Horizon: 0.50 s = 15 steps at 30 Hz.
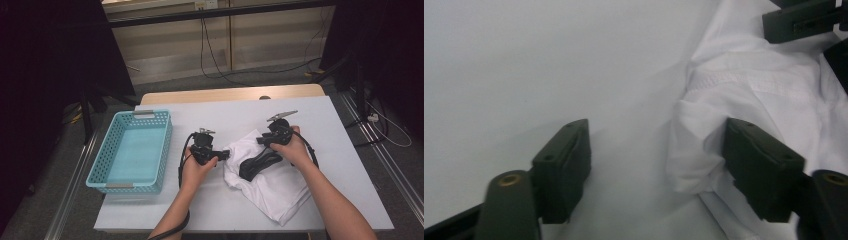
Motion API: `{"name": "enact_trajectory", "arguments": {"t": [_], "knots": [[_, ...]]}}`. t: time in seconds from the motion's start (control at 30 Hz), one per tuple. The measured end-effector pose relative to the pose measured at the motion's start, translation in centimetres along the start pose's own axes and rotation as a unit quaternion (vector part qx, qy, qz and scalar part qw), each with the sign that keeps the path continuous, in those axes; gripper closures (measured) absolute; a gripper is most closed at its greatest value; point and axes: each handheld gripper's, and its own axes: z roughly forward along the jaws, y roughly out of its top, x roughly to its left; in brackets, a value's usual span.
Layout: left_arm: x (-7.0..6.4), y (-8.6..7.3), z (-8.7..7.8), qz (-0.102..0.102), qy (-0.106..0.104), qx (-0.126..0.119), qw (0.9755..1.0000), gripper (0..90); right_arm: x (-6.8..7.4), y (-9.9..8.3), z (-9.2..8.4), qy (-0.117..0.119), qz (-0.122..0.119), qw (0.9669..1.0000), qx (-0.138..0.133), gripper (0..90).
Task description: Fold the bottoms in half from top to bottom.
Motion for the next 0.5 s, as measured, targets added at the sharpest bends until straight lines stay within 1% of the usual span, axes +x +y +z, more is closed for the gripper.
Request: {"name": "enact_trajectory", "arguments": {"t": [0.07,0.1,0.13,0.17,0.23,0.27,0.3,0.33,0.37,0.4,0.43,0.47,0.5], "knots": [[-0.1,0.0,0.0,-0.003,0.002,-0.001,1.0,32.5,0.0,-0.1,-0.1,0.009,0.004,1.0,-0.002,72.2],[-0.1,0.0,0.0,-0.004,0.001,0.0,1.0,33.4,-0.1,-0.2,-0.1,0.018,0.008,0.9998,-0.002,76.9],[-0.2,0.0,0.0,-0.003,0.001,0.003,1.0,35.0,-0.1,-0.3,-0.1,0.026,0.016,0.9995,-0.003,78.6],[-0.3,0.0,-0.1,-0.002,-0.006,0.007,1.0,38.1,-0.2,-0.4,-0.2,0.028,0.016,0.9995,-0.006,79.4],[-0.5,0.0,-0.1,-0.002,-0.021,0.016,0.9997,48.8,-0.1,-0.5,-0.2,0.031,0.02,0.9993,-0.007,83.1],[-0.7,0.0,-0.1,-0.002,-0.02,0.017,0.9996,52.2,-0.1,-0.6,-0.2,0.03,0.02,0.9993,-0.009,84.1],[-0.8,0.0,-0.1,-0.003,-0.017,0.017,0.9997,53.5,0.0,-0.6,-0.3,0.03,0.019,0.9993,-0.01,84.7],[-0.9,0.0,0.0,-0.011,-0.03,0.022,0.9993,58.1,0.0,-0.5,-0.3,0.028,0.018,0.9994,-0.009,85.3],[-1.0,0.0,0.0,-0.014,-0.041,0.028,0.9987,66.7,0.0,-0.5,-0.3,0.028,0.015,0.9995,-0.01,85.6],[-1.1,0.0,0.0,-0.01,-0.035,0.027,0.999,68.1,0.1,-0.5,-0.3,0.026,0.013,0.9995,-0.008,85.9],[-1.1,0.0,0.0,-0.012,-0.039,0.029,0.9987,69.5,0.1,-0.4,-0.3,0.025,0.01,0.9996,-0.009,86.0],[-1.2,0.1,-0.1,-0.014,-0.041,0.031,0.9986,73.8,0.1,-0.4,-0.3,0.025,0.009,0.9996,-0.01,86.2],[-1.1,0.1,-0.2,-0.015,-0.042,0.033,0.9985,76.2,0.2,-0.4,-0.4,0.024,0.011,0.9996,-0.01,86.5]]}}
